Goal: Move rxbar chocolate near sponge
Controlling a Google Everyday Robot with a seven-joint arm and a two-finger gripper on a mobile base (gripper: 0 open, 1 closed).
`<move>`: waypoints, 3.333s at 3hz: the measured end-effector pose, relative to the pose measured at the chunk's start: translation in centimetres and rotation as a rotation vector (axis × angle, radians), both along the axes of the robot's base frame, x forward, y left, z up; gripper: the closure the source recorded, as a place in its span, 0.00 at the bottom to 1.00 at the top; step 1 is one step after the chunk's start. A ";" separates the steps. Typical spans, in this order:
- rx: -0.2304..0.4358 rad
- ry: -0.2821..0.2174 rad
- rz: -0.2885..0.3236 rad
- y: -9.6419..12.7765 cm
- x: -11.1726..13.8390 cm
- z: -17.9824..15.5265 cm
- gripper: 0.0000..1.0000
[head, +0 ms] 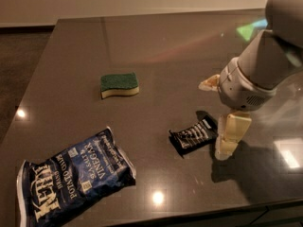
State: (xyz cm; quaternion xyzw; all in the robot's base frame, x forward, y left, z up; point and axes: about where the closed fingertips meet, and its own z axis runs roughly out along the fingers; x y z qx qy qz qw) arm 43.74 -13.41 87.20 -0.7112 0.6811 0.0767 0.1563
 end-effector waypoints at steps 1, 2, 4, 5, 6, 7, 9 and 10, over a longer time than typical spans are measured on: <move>0.016 0.024 0.071 1.5 -0.5 -2.2 0.00; 0.024 0.045 0.116 2.3 -0.9 -3.6 0.00; 0.029 0.070 0.136 2.7 -1.0 -4.6 0.38; 0.034 0.072 0.119 2.5 -0.7 -4.2 0.60; 0.034 0.072 0.119 2.5 -0.7 -3.8 0.84; 0.029 0.097 0.082 2.5 0.4 -2.5 1.00; 0.083 0.147 -0.015 5.5 4.5 1.2 1.00; 0.129 0.146 -0.063 7.7 6.4 1.7 1.00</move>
Offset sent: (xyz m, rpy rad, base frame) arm -0.0120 0.0311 -0.0530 0.0356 0.0703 0.1644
